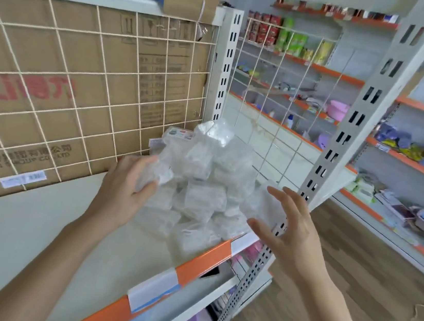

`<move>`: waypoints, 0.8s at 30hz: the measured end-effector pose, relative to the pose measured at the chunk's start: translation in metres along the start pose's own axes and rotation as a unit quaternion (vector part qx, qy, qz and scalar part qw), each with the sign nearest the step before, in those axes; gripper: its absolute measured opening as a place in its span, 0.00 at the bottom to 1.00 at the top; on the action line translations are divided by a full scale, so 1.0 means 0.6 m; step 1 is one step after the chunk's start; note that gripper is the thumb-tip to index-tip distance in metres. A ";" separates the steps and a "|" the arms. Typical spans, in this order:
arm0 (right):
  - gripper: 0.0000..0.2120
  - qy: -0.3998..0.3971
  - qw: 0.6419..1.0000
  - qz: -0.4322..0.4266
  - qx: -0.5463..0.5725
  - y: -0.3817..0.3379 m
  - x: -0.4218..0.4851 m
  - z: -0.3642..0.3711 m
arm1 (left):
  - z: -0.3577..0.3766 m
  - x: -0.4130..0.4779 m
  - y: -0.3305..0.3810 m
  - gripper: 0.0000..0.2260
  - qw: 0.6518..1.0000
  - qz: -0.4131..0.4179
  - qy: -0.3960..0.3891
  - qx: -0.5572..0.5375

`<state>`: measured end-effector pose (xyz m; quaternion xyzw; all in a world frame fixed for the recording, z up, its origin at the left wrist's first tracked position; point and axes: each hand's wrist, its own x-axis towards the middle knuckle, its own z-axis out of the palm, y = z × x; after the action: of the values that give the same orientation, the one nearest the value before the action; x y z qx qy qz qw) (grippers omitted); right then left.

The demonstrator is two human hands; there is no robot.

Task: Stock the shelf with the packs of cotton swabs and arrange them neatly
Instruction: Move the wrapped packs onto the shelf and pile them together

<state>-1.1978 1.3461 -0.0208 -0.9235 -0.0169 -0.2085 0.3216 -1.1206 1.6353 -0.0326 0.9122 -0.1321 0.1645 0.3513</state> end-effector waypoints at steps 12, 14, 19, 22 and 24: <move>0.31 -0.036 0.998 -0.038 -0.043 -0.010 0.259 0.107 | 0.098 0.249 -0.033 0.23 0.991 -0.087 -0.022 0.098; 0.31 -0.057 0.996 -0.018 -0.061 -0.011 0.284 0.123 | 0.113 0.270 -0.032 0.23 0.988 -0.091 -0.037 0.116; 0.30 -0.086 0.991 -0.019 -0.100 -0.008 0.327 0.149 | 0.131 0.302 -0.035 0.20 0.994 -0.075 -0.050 0.062; 0.29 -0.093 0.989 -0.035 -0.112 -0.009 0.342 0.155 | 0.131 0.310 -0.038 0.22 0.996 -0.071 -0.049 0.023; 0.30 -0.101 0.986 -0.052 -0.120 -0.008 0.345 0.154 | 0.128 0.310 -0.038 0.23 0.997 -0.056 -0.052 0.002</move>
<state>-0.9751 1.3841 -0.0013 -0.9696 -0.0718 -0.1309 0.1938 -0.9271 1.5760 -0.0270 0.9262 -0.0989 0.0970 0.3506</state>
